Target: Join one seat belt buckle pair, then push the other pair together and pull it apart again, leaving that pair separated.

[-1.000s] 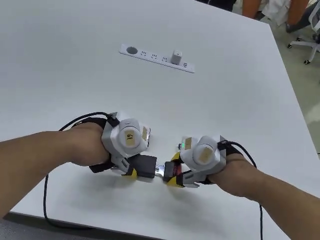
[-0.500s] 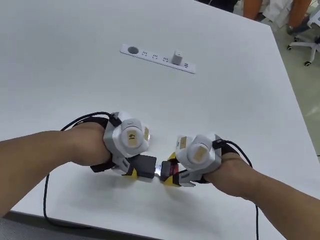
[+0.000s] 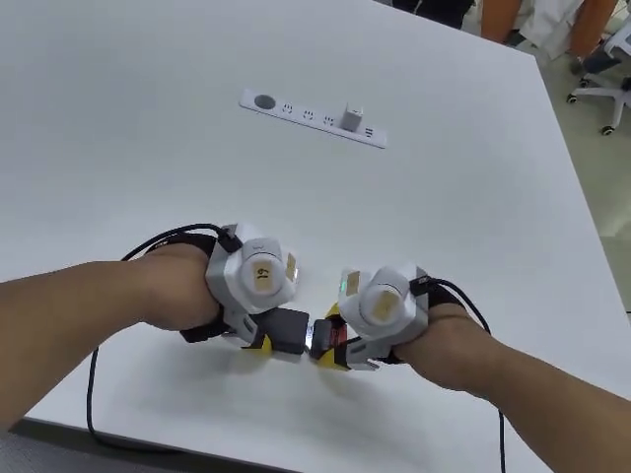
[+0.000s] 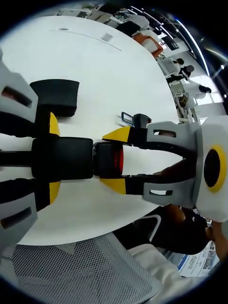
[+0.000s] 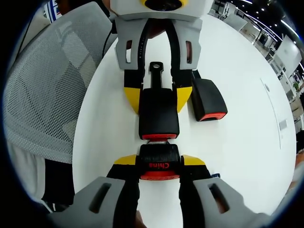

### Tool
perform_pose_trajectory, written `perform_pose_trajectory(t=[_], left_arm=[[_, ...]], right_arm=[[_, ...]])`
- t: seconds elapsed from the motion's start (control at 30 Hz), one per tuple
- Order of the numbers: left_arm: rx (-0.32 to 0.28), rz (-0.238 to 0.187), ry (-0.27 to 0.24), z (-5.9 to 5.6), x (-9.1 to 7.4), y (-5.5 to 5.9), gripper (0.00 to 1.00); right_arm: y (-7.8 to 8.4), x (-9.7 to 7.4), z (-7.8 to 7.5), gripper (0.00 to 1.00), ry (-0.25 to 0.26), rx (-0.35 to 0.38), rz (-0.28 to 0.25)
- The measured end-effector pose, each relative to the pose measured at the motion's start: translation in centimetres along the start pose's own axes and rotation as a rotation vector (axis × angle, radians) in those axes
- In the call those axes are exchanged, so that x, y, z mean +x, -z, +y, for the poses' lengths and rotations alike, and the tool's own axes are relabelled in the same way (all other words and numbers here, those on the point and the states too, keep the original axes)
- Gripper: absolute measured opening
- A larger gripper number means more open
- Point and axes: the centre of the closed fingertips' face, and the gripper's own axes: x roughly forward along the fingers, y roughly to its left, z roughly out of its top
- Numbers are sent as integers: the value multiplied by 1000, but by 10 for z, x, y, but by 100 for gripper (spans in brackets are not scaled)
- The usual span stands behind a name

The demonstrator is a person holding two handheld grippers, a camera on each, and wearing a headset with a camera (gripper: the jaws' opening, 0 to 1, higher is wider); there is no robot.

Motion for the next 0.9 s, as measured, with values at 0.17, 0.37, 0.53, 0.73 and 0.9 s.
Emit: perform_pose_trajectory(t=[0.17, 0.37, 0.53, 0.73, 0.9], left_arm=[[-1, 3, 0, 0, 0, 0, 33], [-7, -8, -2, 0, -2, 0, 33], [-7, -15, -6, 0, -2, 0, 32], [-7, -14, 3, 1, -2, 0, 32], [-7, -13, 6, 1, -2, 0, 32]], right_arm=[[1, -2, 2, 29, -3, 5, 9], [2, 0, 0, 29, 0, 1, 19], [2, 0, -1, 29, -3, 11, 17], [1, -1, -1, 29, -8, 17, 16], [2, -1, 0, 30, -13, 21, 17]])
